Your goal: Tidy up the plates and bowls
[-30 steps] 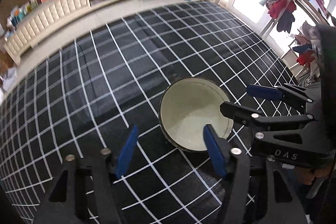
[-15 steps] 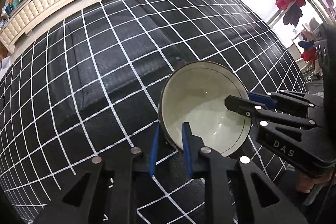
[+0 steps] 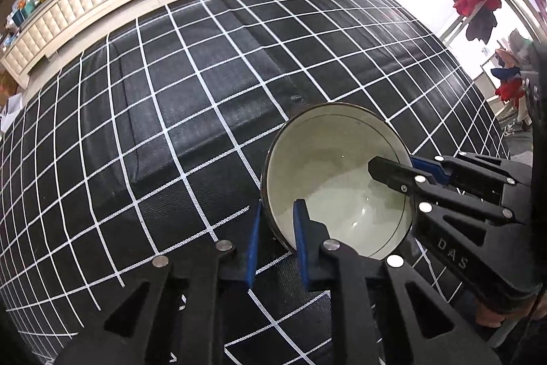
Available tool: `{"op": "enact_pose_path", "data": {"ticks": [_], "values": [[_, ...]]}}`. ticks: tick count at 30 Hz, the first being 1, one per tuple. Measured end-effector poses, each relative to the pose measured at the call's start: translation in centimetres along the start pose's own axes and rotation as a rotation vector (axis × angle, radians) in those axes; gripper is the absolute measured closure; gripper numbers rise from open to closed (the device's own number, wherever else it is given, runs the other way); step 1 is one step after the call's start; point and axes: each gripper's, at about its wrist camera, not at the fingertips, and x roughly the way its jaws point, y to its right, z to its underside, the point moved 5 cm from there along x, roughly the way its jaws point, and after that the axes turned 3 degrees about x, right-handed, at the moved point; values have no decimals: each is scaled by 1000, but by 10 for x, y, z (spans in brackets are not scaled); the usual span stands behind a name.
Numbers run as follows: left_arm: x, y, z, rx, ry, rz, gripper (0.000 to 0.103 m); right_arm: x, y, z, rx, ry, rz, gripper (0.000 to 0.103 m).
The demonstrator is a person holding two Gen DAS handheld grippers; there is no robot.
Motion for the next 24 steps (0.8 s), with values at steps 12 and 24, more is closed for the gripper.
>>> {"op": "enact_pose_path", "data": {"ticks": [12, 24], "values": [[-33, -5, 25, -48, 14, -6, 93, -21, -10, 12, 35, 10, -15, 93], [-105, -19, 68, -92, 97, -41, 93, -63, -56, 29, 9, 39, -65, 93]]}}
